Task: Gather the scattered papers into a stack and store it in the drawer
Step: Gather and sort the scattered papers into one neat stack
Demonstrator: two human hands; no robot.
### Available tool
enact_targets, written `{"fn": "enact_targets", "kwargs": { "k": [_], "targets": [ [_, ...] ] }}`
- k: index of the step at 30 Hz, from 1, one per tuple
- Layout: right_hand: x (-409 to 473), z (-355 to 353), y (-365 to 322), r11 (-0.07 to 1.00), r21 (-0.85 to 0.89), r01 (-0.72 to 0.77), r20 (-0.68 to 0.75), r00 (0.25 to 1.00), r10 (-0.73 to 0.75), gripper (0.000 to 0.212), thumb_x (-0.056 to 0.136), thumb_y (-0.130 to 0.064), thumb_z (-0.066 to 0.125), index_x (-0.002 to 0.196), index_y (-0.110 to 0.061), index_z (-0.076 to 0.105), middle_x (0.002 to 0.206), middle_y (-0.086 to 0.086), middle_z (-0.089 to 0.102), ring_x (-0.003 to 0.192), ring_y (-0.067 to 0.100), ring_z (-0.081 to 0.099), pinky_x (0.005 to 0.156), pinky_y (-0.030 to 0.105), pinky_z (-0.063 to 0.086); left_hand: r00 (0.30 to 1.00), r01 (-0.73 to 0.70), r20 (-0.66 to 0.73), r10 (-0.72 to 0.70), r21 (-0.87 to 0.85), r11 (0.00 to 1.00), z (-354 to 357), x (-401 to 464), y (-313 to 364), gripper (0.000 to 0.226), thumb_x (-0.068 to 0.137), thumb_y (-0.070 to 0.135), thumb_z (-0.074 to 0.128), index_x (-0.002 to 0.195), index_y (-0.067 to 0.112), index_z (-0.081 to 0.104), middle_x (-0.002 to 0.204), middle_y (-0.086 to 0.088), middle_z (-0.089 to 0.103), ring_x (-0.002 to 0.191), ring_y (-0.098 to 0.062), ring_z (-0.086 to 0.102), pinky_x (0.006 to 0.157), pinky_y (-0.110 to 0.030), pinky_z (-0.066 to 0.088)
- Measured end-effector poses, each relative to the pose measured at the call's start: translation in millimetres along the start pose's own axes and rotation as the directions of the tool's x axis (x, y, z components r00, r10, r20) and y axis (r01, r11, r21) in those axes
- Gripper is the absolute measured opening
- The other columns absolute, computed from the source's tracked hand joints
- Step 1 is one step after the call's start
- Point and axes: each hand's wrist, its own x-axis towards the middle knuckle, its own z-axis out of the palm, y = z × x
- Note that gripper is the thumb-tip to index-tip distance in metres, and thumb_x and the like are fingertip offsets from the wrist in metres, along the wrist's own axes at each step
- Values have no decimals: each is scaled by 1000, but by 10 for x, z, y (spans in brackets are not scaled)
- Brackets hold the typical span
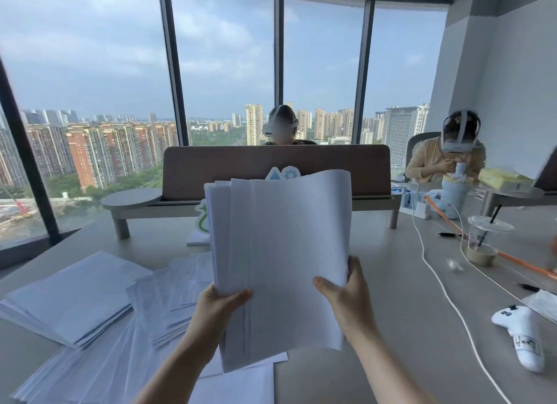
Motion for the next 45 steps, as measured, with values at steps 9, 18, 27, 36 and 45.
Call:
{"fn": "enact_targets", "kwargs": {
  "k": [9, 18, 27, 36, 45],
  "targets": [
    [-162, -11, 110, 947, 305, 106, -104, 992, -78, 49, 76, -57, 69, 102, -19, 55, 83, 2, 61, 78, 17, 58, 70, 34, 47, 990, -88, -102, 97, 87, 992, 96, -43, -101, 6, 76, 3, 76, 80, 4, 73, 71, -2, 74, 66, -13, 66, 56, -21, 54],
    [-183, -76, 224, 958, 263, -118, 126, 988, 87, 31, 72, -19, 68, 101, -7, 71, 93, 7, 77, 83, 20, 72, 69, 27, 54, 999, -34, -20, 34, 14, 999, 85, -71, -286, 62, 32, 46, 92, 79, 8, 78, 82, -10, 76, 73, -18, 72, 61, -28, 58],
    [-117, -106, 120, 993, -117, -24, -39, 999, 20, 11, 89, -7, 65, 89, -16, 71, 74, -15, 73, 64, -8, 62, 62, 16, 47, 997, -59, -31, 66, 189, 980, 230, 5, -201, 7, 83, 6, 71, 80, 10, 75, 72, 2, 74, 72, -14, 67, 66, -31, 55],
    [6, -679, 35, 891, -432, -137, -88, 990, 110, 28, 84, -2, 54, 66, -22, 49, 53, -13, 52, 50, 12, 44, 47, 23, 35, 988, 90, 101, -120, 267, 960, 777, -34, -320, 37, 59, 13, 53, 96, 13, 62, 85, -6, 73, 73, -20, 67, 69, -36, 56],
    [-99, -1144, 249, 774, -531, -344, -163, 938, 305, 26, 79, 0, 51, 66, -15, 34, 56, -3, 36, 53, 19, 28, 47, 25, 22, 947, 235, 119, -299, 380, 895, 1121, -134, -746, 37, 56, 12, 55, 92, 11, 63, 89, -10, 73, 78, -25, 71, 71, -40, 60]
  ]
}}
